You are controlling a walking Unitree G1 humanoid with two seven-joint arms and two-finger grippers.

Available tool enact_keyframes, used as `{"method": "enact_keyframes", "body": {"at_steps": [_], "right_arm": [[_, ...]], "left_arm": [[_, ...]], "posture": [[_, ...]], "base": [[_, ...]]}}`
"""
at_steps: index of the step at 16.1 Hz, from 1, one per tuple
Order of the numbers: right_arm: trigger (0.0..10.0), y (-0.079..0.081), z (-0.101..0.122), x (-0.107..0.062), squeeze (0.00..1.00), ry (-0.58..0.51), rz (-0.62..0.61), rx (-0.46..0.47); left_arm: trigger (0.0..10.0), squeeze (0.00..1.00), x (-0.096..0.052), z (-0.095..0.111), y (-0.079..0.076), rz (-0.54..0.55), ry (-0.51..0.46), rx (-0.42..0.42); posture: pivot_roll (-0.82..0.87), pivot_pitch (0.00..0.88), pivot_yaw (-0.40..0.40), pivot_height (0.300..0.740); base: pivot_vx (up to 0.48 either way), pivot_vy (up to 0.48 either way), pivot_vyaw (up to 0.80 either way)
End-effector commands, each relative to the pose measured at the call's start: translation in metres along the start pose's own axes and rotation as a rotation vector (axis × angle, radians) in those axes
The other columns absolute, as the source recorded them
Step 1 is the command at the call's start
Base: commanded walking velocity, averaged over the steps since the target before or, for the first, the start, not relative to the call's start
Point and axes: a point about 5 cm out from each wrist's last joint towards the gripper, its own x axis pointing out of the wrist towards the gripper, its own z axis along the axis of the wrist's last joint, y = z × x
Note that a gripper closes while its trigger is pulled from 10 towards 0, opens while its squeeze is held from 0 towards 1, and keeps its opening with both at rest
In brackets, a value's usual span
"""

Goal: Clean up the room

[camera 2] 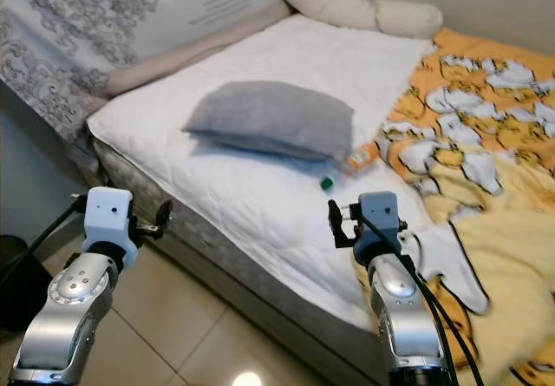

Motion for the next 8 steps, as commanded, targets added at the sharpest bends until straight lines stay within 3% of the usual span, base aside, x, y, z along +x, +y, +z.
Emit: {"method": "enact_keyframes", "body": {"at_steps": [1,8], "right_arm": [[10.0,0.0071,0.0011,0.0008,0.0,0.0,0.016,0.0],[10.0,0.0088,-0.0007,-0.0012,0.0,0.007,0.011,0.005]], "left_arm": [[10.0,0.0,-0.0007,0.0033,0.0075,0.021,-0.011,0.013],[10.0,0.0,-0.0029,0.0017,0.0057,0.009,-0.006,0.016]], "posture": [[-0.03,0.0,0.026,0.74],[-0.03,0.0,0.026,0.74]], "base": [[0.371,0.0,0.0],[0.372,0.0,0.0]]}}
